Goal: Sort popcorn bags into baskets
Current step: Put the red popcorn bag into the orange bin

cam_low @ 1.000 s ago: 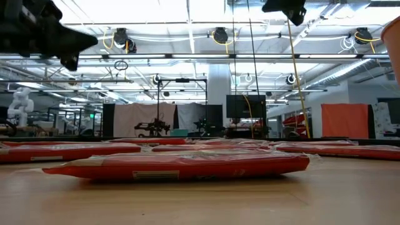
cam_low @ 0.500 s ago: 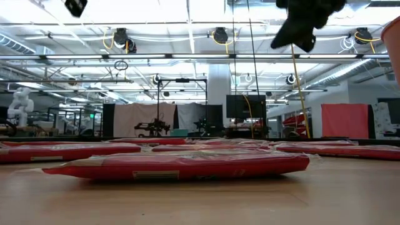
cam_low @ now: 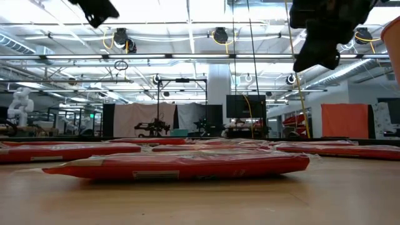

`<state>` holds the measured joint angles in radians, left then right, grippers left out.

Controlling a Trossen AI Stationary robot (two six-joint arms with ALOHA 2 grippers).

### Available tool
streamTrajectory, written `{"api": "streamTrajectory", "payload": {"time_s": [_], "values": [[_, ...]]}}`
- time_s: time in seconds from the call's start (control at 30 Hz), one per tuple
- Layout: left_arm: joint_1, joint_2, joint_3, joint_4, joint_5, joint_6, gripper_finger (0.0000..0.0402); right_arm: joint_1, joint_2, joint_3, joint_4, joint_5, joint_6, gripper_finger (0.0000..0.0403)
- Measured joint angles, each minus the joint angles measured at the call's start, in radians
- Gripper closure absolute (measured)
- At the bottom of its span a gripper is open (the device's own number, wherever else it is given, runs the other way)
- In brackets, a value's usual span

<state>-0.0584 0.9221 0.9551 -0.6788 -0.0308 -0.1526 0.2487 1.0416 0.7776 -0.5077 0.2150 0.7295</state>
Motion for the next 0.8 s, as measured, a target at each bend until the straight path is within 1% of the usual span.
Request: {"api": "streamTrajectory", "payload": {"time_s": [0.13, 0.3, 0.43, 0.67, 0.8], "values": [[-0.059, 0.067, -0.070, 0.126, -0.031, -0.002, 0.0376, 0.053, 0.000, 0.000, -0.058, -0.002, 0.073, 0.0354], [-0.133, 0.144, -0.138, 0.336, -0.061, 0.042, 0.0376, 0.112, 0.009, 0.000, -0.211, -0.009, 0.207, 0.0320], [-0.176, 0.205, -0.175, 0.483, -0.074, 0.085, 0.0376, 0.159, 0.052, 0.000, -0.342, -0.041, 0.252, 0.0286], [-0.207, 0.291, -0.183, 0.593, -0.075, 0.140, 0.0376, 0.201, 0.140, 0.000, -0.450, -0.059, 0.299, 0.0220], [-0.206, 0.321, -0.183, 0.640, -0.075, 0.149, 0.0376, 0.217, 0.178, 0.000, -0.470, -0.059, 0.273, 0.0193]]}}
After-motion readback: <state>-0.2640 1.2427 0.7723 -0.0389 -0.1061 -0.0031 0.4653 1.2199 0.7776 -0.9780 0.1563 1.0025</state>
